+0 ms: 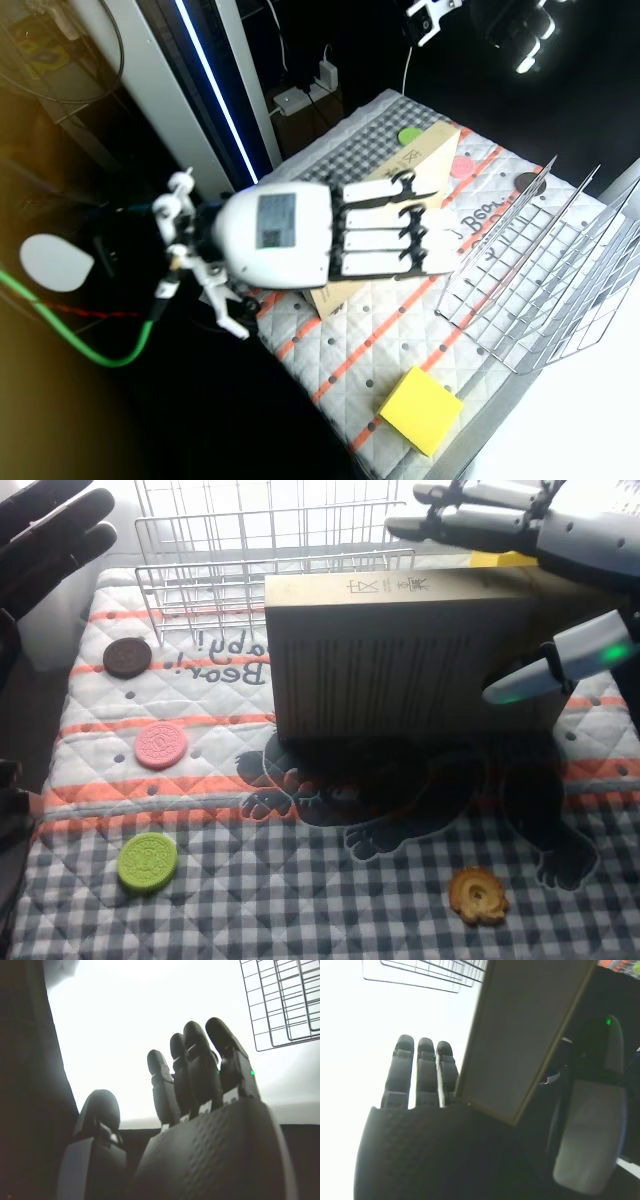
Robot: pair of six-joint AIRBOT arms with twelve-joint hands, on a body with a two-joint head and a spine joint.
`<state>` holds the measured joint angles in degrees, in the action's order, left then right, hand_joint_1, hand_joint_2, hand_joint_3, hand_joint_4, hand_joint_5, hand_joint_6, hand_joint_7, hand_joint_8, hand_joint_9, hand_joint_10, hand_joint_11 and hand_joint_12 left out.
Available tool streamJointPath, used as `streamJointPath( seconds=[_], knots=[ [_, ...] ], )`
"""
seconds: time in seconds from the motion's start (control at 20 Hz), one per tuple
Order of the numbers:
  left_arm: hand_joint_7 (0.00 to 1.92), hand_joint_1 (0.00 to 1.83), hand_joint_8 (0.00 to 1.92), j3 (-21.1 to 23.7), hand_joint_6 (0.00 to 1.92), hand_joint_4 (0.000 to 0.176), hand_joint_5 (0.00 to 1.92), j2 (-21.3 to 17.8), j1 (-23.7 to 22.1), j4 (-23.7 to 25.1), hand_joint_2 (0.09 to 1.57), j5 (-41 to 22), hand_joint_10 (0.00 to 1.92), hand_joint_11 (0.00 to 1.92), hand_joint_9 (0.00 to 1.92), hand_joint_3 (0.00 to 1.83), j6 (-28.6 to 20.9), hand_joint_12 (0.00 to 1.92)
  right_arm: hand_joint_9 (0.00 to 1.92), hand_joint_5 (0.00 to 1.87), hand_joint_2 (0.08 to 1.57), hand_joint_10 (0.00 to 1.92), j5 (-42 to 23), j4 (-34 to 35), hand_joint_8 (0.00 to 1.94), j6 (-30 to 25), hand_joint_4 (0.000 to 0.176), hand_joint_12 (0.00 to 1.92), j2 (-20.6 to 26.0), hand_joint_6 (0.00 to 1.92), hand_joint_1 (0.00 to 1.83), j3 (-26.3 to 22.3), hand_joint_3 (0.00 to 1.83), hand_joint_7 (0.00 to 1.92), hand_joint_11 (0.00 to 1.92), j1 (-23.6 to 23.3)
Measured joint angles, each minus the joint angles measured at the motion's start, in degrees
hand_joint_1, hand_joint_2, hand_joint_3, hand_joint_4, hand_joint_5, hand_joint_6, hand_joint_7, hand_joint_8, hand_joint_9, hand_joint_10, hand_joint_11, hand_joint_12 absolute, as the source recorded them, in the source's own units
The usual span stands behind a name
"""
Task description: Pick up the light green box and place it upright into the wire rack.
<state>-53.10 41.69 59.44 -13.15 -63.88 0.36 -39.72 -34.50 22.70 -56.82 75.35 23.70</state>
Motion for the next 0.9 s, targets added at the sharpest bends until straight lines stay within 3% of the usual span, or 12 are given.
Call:
streamJointPath(
  seconds=[0.15,0.25,0.3,0.4,0.5,0.55,0.6,0.65,0.7,0.75,0.8,0.9],
  knots=[
    [0.45,0.44,0.0,0.0,0.0,0.119,0.56,0.0,0.0,0.0,1.17,0.0,0.0,0.0,0.46,0.0,0.0,0.85,0.12,0.05,0.85,0.02,1.3,-0.5,0.01,0.1,0.149,0.08,-0.6,0.0,0.75,0.5,0.01,0.11,0.18,0.0],
    [0.46,0.42,0.0,0.0,0.0,0.122,0.57,0.0,0.0,0.3,1.17,0.0,0.0,0.0,0.48,0.0,0.0,0.89,0.13,0.13,0.85,0.0,2.7,-0.6,0.0,0.0,0.137,0.04,-1.4,0.01,0.75,0.7,0.0,0.12,0.06,0.0],
    [0.46,0.41,0.0,0.0,0.0,0.128,0.56,0.0,0.0,0.3,1.17,0.0,0.0,0.0,0.47,0.0,0.0,0.89,0.17,0.17,0.82,0.01,2.7,-0.7,0.0,0.0,0.101,0.06,-1.7,0.01,0.72,0.9,0.0,0.14,0.09,0.0],
    [0.45,0.44,0.0,0.0,0.0,0.125,0.56,0.0,0.0,0.3,1.17,-0.1,0.0,0.0,0.46,0.0,0.0,0.85,0.3,0.32,0.79,0.01,2.2,-0.6,0.0,0.0,0.083,0.19,-2.3,0.0,0.7,2.0,0.0,0.32,0.23,0.2],
    [0.43,0.45,0.0,0.0,0.0,0.118,0.56,0.0,0.0,0.3,1.18,-0.1,0.0,0.0,0.44,0.0,0.0,0.8,0.61,0.46,0.83,0.01,1.8,-0.1,0.02,0.0,0.051,0.62,-2.4,0.01,0.73,3.1,0.01,0.64,0.25,0.9],
    [0.44,0.44,0.0,0.0,0.0,0.114,0.56,0.0,0.0,0.3,1.18,-0.1,0.0,0.0,0.45,0.0,0.0,0.85,1.02,0.65,1.0,0.11,1.6,0.5,0.0,-0.2,0.025,1.12,-2.7,0.01,1.02,3.8,0.0,0.84,0.6,1.1],
    [0.44,0.44,0.0,0.0,0.0,0.114,0.56,0.0,0.0,0.4,1.18,-0.1,0.0,0.0,0.45,0.0,0.0,0.85,1.02,0.65,1.0,0.11,1.2,1.2,0.0,-0.2,0.025,1.12,-2.8,0.01,1.02,4.0,0.0,0.84,0.6,1.6],
    [0.45,0.45,0.0,0.1,0.0,0.104,0.57,0.0,0.0,0.5,1.18,-0.3,0.0,0.0,0.46,0.0,0.0,0.88,1.16,0.8,1.05,0.15,0.7,2.2,0.01,-0.9,0.0,1.2,-2.9,0.02,1.1,4.0,0.0,0.92,0.78,2.0],
    [0.45,0.44,0.0,0.1,0.0,0.111,0.57,0.0,0.0,0.5,1.18,-0.2,0.0,0.0,0.46,0.0,0.0,0.89,1.29,1.0,1.06,0.26,0.5,2.1,0.6,-1.0,0.0,1.21,-2.9,0.6,1.22,4.0,0.0,1.13,0.97,2.1],
    [0.45,0.44,0.0,0.1,0.0,0.113,0.56,0.0,0.0,0.5,1.18,-0.3,0.0,0.0,0.46,0.0,0.0,0.89,1.34,1.02,1.06,0.45,0.2,2.2,0.77,-1.2,0.0,1.27,-3.0,0.7,1.26,4.0,0.0,1.18,1.06,2.2],
    [0.45,0.44,0.0,0.1,0.0,0.123,0.56,0.0,0.0,0.4,1.18,-0.3,0.01,0.0,0.47,0.0,0.0,0.89,1.39,1.06,1.08,0.56,0.1,2.2,0.44,-1.6,0.0,1.32,-3.0,0.79,1.19,3.9,0.0,1.29,1.1,2.2],
    [0.46,0.43,0.0,0.1,0.0,0.116,0.57,0.0,0.0,0.4,1.18,-0.3,0.0,0.0,0.47,0.0,0.0,0.86,1.41,1.05,1.09,0.56,-0.2,2.1,0.11,-1.7,0.0,1.28,-3.0,0.85,1.17,3.9,0.0,1.42,1.16,2.2]
  ],
)
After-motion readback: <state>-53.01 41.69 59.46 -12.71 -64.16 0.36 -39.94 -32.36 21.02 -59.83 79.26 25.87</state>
